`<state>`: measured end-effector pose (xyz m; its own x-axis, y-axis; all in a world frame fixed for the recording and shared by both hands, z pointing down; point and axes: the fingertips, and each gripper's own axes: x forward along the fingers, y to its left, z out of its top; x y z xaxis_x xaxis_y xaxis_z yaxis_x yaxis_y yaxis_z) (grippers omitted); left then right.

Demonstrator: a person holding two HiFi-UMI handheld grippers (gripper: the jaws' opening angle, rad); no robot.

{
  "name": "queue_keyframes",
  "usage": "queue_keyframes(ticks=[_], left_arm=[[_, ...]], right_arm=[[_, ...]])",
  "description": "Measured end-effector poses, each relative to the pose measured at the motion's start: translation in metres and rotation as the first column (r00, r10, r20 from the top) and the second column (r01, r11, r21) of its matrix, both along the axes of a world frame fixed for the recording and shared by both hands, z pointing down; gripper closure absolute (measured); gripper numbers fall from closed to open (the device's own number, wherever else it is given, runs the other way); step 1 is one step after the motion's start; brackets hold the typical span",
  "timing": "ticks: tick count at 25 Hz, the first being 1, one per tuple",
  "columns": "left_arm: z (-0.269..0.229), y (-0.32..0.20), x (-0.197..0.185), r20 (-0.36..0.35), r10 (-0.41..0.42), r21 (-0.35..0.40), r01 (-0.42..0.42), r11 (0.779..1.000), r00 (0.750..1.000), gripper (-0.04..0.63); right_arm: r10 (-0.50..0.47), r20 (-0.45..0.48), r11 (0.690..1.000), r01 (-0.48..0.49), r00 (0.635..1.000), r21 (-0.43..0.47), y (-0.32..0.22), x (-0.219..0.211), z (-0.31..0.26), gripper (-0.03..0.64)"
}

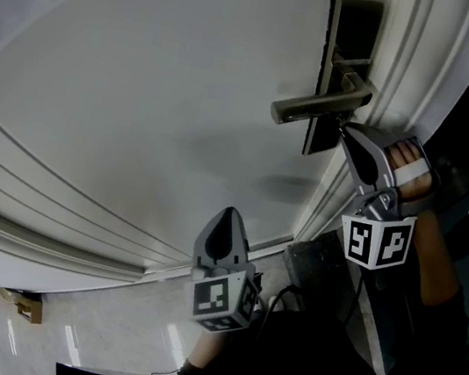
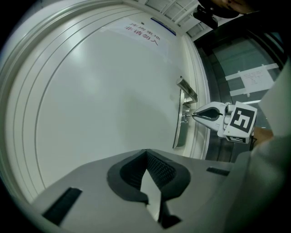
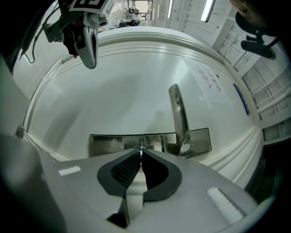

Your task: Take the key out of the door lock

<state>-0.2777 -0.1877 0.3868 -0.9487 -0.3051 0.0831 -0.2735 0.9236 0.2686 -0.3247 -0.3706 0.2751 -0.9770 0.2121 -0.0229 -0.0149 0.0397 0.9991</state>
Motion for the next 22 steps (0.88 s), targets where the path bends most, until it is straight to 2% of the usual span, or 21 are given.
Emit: queue_keyframes(ticks=[12, 16, 22], left_arm=[[0.0057, -0.0021, -0.0003, 0.032, 0.02, -0.005, -0.02, 1.0, 0.999, 0.595], [-0.003, -0.0029, -0.0002, -0.001, 0.002, -0.001, -0.002, 1.0, 1.0, 0.595], [0.0018, -0.0063, 0.0002, 0.021, 0.029, -0.006, -0.028, 1.0, 0.999, 0.595]], right_arm=[[-0.002, -0.001, 1.0, 0.002, 1.0, -0.003, -0.0007, 0.002, 0.0001, 0.604], [-0.002, 0.0, 1.0, 0.002, 1.0, -0.004, -0.0008, 0.0021, 0.0006, 0.604], [-0.002, -0.001, 1.0, 0.002, 1.0, -0.006, -0.0009, 0.0023, 0.0008, 0.604]])
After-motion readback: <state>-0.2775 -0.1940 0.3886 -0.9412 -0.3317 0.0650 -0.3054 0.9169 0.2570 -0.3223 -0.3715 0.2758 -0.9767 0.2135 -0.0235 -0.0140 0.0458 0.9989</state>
